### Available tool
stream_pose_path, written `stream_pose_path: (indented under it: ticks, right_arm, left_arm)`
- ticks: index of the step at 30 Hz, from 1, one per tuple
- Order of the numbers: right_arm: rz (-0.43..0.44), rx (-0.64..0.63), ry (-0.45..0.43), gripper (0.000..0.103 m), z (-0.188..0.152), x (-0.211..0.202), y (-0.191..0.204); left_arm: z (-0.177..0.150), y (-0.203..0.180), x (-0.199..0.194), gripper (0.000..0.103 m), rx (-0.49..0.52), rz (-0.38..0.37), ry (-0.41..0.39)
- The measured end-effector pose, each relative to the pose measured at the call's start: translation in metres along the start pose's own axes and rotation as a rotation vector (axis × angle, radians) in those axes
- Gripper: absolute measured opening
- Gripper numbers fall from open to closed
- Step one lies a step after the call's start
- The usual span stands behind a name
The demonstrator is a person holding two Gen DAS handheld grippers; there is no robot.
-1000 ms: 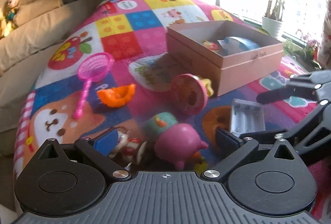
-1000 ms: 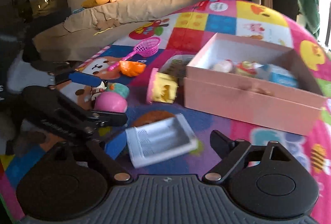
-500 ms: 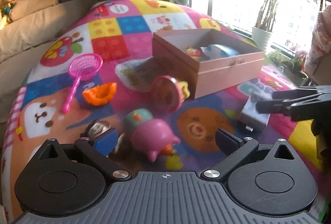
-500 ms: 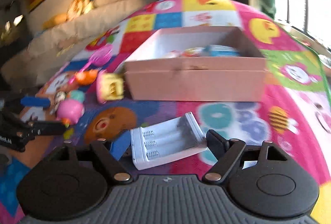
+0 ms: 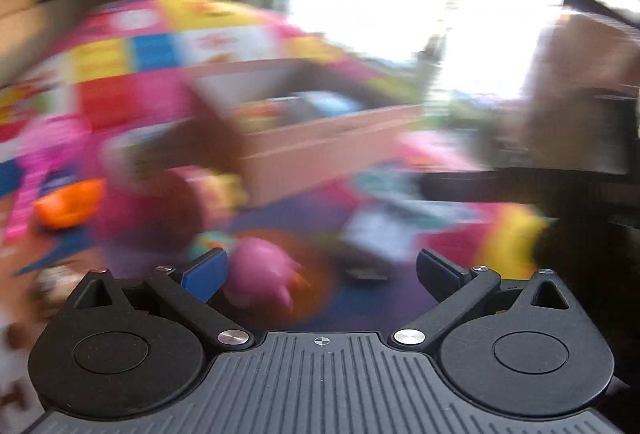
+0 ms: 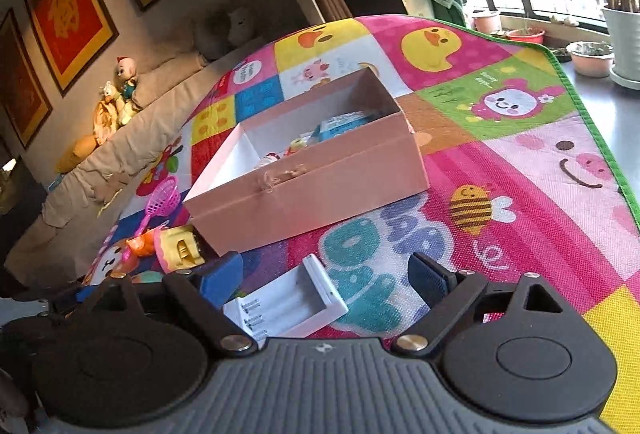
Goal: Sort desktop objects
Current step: 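Grasp the white battery charger with the right gripper while the left grasps the pink pig toy, then carry the charger into the pink box with the right gripper while the left drops the pig toy in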
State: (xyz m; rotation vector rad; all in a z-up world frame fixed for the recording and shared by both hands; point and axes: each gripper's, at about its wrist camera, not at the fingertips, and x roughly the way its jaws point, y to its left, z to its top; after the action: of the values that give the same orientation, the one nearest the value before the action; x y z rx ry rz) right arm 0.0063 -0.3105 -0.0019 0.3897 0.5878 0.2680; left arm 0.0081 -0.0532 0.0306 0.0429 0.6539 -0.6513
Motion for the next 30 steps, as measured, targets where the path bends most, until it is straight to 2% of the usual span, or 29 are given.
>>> stream_pose_path:
  ticks: [1,3,5,7,10,14,16,19,25,30]
  right_arm:
    - [0.011,0.002,0.006,0.094,0.000,0.001,0.000]
    - [0.020,0.015,0.029,0.097,0.001,0.004,-0.002]
    - [0.023,0.024,0.068,0.097,0.003,0.010,-0.003]
    - [0.019,0.014,0.087,0.099,0.003,0.015,-0.001]
    - [-0.004,-0.042,0.108,0.099,0.002,0.018,0.009]
    - [-0.015,-0.204,0.126,0.099,0.010,0.031,0.022]
    - [-0.015,-0.289,0.118,0.099,0.013,0.037,0.026]
    - [-0.006,-0.345,0.142,0.099,0.017,0.041,0.026]
    - [0.014,-0.333,0.164,0.099,0.008,0.031,0.025]
    - [0.023,-0.496,0.137,0.101,-0.006,0.027,0.054]
  left_arm:
    - [-0.002,-0.005,-0.003,0.103,0.027,-0.050,-0.007]
    - [-0.005,-0.014,-0.005,0.103,0.080,-0.071,-0.016]
    - [-0.007,-0.016,-0.004,0.103,0.114,-0.023,-0.008]
    - [-0.007,-0.014,0.002,0.103,0.130,0.065,0.006]
    - [-0.004,-0.006,0.017,0.103,0.102,0.247,0.071]
    - [-0.010,0.004,0.025,0.103,0.032,0.356,0.132]
    - [-0.013,0.006,0.023,0.103,0.018,0.456,0.150]
    - [-0.009,0.016,0.018,0.103,-0.024,0.519,0.163]
    - [-0.006,0.027,0.017,0.103,0.097,0.630,0.176]
    - [-0.011,0.035,0.003,0.103,0.119,0.619,0.160]
